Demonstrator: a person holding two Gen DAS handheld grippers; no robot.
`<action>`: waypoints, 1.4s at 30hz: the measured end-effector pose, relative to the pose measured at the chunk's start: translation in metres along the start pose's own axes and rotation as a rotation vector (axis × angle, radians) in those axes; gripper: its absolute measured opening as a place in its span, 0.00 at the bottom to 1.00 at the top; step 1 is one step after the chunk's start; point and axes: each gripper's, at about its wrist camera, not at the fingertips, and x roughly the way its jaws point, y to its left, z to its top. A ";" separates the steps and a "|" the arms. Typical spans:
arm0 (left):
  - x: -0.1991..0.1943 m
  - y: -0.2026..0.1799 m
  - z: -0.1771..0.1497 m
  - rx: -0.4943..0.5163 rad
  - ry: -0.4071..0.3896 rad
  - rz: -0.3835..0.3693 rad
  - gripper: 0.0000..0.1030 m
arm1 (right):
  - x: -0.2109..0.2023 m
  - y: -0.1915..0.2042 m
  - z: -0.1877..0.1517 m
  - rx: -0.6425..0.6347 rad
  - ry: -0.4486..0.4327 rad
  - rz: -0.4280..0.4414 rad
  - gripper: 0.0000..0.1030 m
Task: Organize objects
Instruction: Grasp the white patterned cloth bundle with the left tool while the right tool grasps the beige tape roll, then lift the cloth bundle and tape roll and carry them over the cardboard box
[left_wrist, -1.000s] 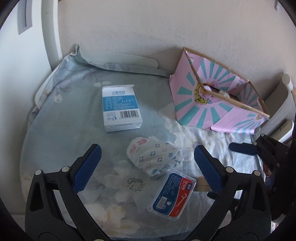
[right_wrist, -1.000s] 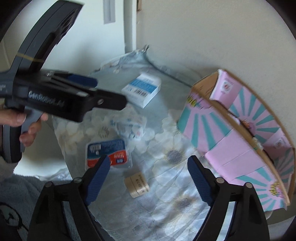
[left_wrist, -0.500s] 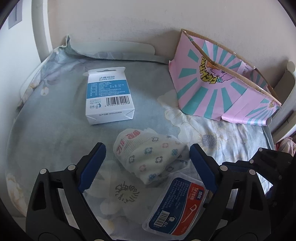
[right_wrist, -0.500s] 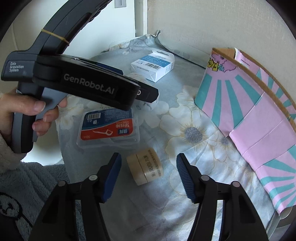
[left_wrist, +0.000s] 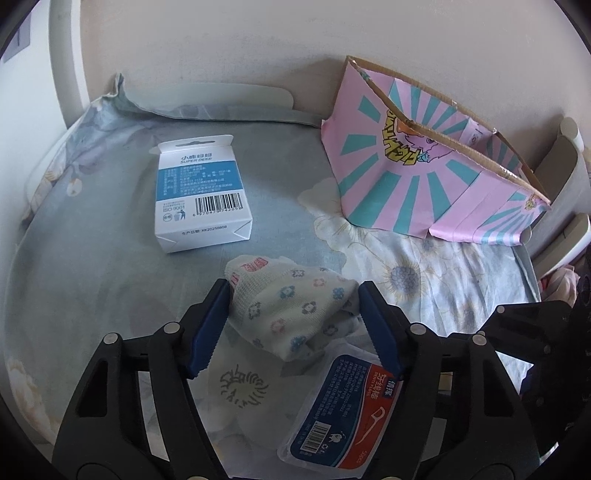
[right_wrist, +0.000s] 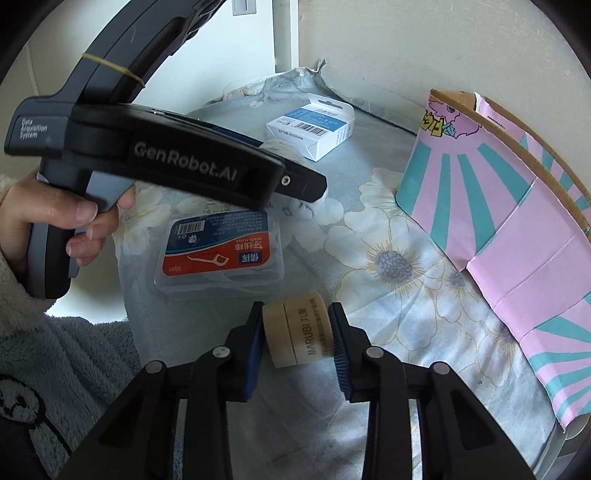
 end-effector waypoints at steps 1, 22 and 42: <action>0.000 0.000 0.000 -0.001 -0.001 -0.002 0.63 | 0.000 0.000 0.000 0.003 0.000 0.001 0.30; -0.024 0.011 0.007 -0.039 -0.036 -0.034 0.49 | -0.007 0.008 0.013 0.022 0.001 -0.016 0.27; -0.139 -0.030 0.081 0.050 -0.187 -0.080 0.49 | -0.117 -0.017 0.070 0.264 -0.095 -0.169 0.26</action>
